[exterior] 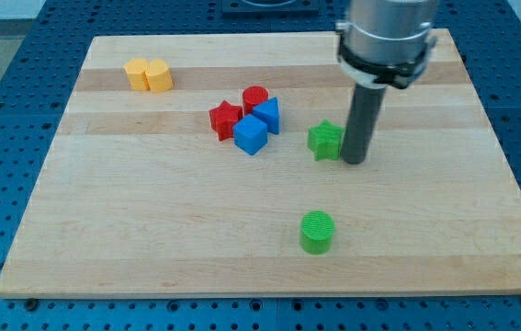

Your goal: Move the green circle into the blue cube

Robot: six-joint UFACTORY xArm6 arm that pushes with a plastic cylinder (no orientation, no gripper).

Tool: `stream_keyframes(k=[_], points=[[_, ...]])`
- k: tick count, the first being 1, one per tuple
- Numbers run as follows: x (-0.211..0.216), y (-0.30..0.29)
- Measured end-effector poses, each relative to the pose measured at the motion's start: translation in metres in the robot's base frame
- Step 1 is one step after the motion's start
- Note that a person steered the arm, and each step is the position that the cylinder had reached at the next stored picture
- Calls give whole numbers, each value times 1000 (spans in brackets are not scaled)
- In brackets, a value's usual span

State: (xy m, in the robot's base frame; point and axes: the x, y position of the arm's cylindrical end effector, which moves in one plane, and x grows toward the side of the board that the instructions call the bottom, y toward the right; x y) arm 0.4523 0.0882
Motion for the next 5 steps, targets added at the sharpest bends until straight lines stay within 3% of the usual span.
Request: stream_keyframes(k=[2, 4, 5], points=[[0, -43], [35, 84], [96, 90]])
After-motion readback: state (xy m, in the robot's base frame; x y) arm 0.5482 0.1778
